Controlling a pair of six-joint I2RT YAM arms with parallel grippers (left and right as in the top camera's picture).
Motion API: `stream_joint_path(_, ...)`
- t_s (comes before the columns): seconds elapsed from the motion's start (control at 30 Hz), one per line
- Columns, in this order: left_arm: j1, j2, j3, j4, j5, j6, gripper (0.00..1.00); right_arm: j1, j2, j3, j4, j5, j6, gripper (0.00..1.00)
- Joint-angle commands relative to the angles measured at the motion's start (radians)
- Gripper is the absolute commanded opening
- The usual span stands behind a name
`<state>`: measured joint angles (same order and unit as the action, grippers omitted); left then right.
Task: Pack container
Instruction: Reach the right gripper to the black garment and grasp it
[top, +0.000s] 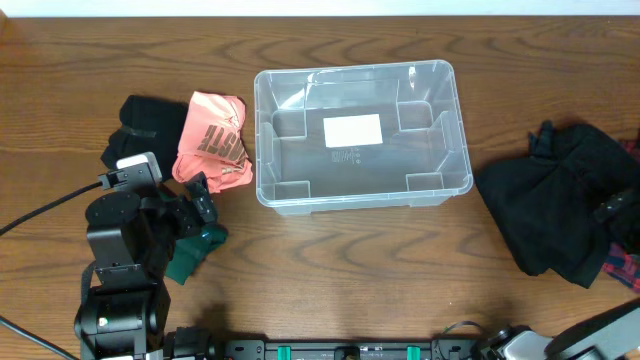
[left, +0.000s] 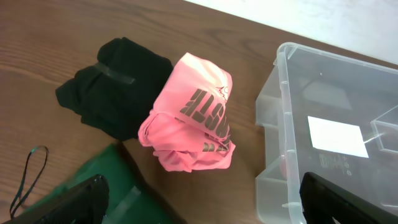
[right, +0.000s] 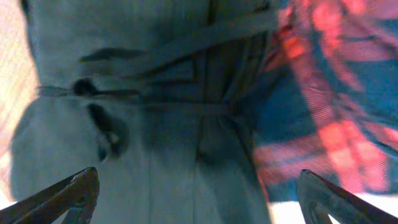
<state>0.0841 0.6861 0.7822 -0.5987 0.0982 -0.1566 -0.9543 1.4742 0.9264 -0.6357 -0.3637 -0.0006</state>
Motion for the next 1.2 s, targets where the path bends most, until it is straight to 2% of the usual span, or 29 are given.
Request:
stream_joint_path(0.0,-0.001,-0.002,0.021,0.002,0.006,0.007,0.98,-0.006,0.056,-0.046,0.061,-0.073,0.047,0.99)
stream_joint_path(0.27,-0.002,-0.002,0.021,0.002,0.006,0.007,0.98,0.047,0.214,-0.063,0.210,-0.191,0.048,0.99)
stream_joint_path(0.33,-0.001,-0.002,0.021,0.002,0.006,0.006,0.98,0.071,0.237,-0.063,0.223,-0.191,0.048,0.95)
stream_joint_path(0.37,-0.002,-0.002,0.021,0.002,0.006,0.006,0.98,0.082,0.240,-0.063,0.225,-0.190,0.048,0.90)
stream_joint_path(0.5,-0.001,-0.002,0.021,0.002,0.006,0.006,0.98,0.117,0.238,-0.063,0.251,-0.187,0.048,0.51)
stream_joint_path(0.57,-0.001,-0.002,0.021,0.002,0.006,0.006,0.98,0.122,0.235,-0.061,0.250,-0.187,0.048,0.41)
stream_joint_path(0.6,-0.002,-0.002,0.021,0.002,0.006,0.006,0.98,0.122,0.231,-0.061,0.246,-0.188,0.048,0.31)
stream_joint_path(0.83,-0.002,-0.002,0.021,0.002,0.006,0.006,0.98,0.127,0.108,-0.021,0.188,-0.278,0.050,0.01)
stream_joint_path(0.97,-0.002,-0.002,0.021,0.002,0.006,0.006,0.98,0.158,-0.036,0.061,0.091,-0.299,0.053,0.01)
stream_joint_path(1.17,-0.001,-0.002,0.021,0.001,0.005,0.006,0.98,0.301,-0.247,0.221,-0.030,-0.288,0.066,0.01)
